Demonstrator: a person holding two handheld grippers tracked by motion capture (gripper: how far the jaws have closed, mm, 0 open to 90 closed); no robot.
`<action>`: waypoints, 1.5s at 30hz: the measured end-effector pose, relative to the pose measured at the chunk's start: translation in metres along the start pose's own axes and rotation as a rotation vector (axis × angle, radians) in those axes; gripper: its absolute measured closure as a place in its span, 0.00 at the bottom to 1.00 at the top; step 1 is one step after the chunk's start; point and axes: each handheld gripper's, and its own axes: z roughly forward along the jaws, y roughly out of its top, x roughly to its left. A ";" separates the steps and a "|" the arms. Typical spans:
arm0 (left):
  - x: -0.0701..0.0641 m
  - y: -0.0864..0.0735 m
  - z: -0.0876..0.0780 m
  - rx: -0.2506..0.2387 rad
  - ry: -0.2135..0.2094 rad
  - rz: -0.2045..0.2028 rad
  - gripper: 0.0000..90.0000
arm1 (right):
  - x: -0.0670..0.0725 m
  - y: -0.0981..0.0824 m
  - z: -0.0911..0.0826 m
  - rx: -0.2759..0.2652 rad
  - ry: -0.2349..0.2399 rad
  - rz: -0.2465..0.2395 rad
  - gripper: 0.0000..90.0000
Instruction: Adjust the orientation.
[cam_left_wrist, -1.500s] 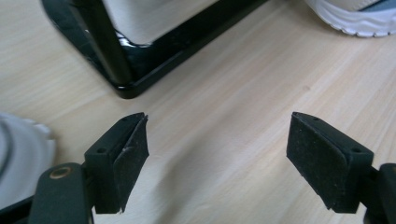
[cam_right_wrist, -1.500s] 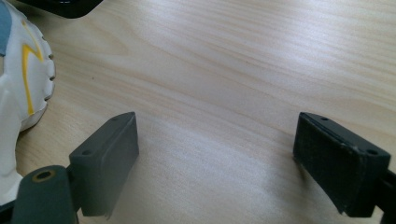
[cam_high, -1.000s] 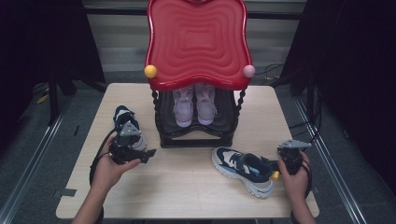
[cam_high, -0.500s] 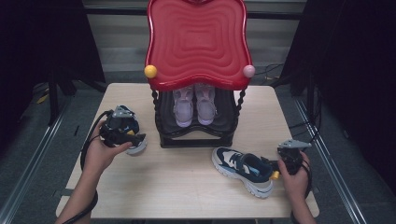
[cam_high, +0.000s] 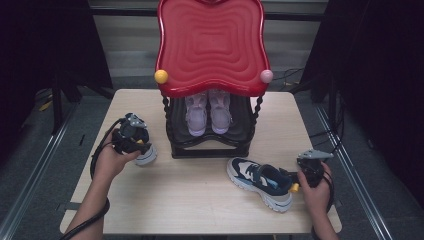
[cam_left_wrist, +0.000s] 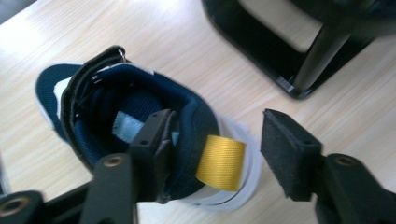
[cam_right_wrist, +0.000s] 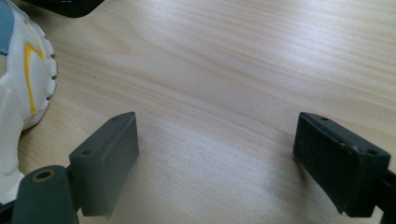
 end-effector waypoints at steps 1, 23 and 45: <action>0.000 0.000 0.000 0.006 0.000 0.004 0.56 | 0.000 0.000 0.000 0.000 0.000 0.000 0.15; -0.031 -0.008 -0.019 -0.006 -0.135 -0.016 0.86 | 0.000 0.000 0.000 -0.001 0.002 -0.004 0.15; -0.048 -0.006 -0.035 0.080 -0.240 0.051 0.64 | 0.000 0.000 0.000 -0.002 0.002 -0.004 0.15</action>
